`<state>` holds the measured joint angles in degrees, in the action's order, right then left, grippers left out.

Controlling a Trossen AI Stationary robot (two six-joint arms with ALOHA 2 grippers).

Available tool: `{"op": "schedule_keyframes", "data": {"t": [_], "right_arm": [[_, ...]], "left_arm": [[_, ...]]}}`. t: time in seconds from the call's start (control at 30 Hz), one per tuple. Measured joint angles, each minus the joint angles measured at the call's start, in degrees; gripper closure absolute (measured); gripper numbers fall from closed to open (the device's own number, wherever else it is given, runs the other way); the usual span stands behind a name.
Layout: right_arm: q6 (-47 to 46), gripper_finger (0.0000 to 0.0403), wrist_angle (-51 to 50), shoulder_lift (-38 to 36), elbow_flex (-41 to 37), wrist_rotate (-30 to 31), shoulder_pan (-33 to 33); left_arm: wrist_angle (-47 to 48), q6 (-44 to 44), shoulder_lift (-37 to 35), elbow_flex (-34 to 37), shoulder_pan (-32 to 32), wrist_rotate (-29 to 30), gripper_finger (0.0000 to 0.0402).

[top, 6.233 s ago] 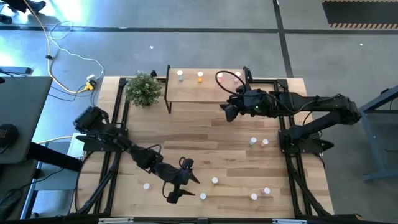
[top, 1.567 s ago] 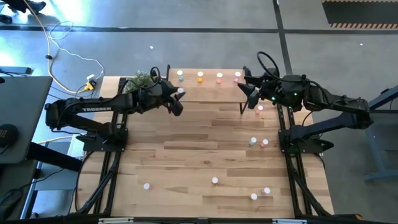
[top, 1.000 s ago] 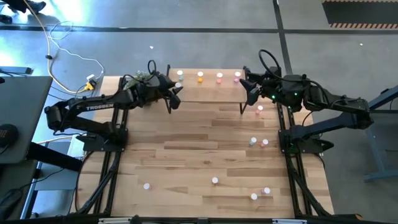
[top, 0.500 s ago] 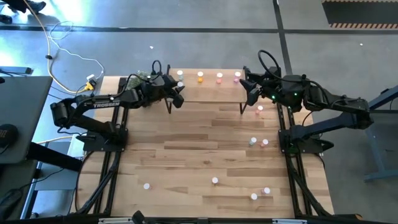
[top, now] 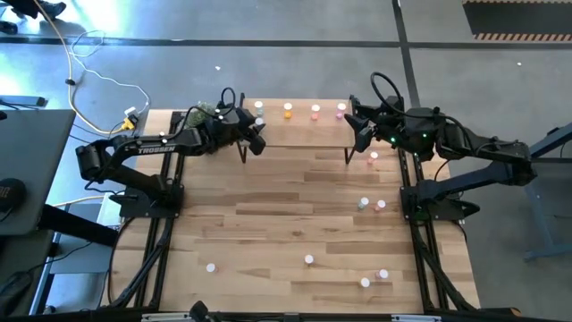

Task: Pick and place medicine bottles onto shelf by color
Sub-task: Put the bottom blue pill bottle on the shelf aligned with the other blue pill bottle

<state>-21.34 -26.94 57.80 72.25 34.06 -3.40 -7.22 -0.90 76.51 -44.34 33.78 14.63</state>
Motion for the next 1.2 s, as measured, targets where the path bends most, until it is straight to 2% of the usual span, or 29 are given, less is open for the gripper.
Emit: {"op": "schedule_keyframes", "data": {"t": [0.53,1.2], "right_arm": [[0.0,0.018,-0.2,0.0,0.0,0.0,0.0],[0.0,0.018,-0.4,0.0,0.0,0.0,0.0]], "left_arm": [[1.0,-0.8,0.0,0.0,0.0,-0.5,0.0283],[1.0,-3.5,0.0,0.0,0.0,1.1,0.0169]]}}
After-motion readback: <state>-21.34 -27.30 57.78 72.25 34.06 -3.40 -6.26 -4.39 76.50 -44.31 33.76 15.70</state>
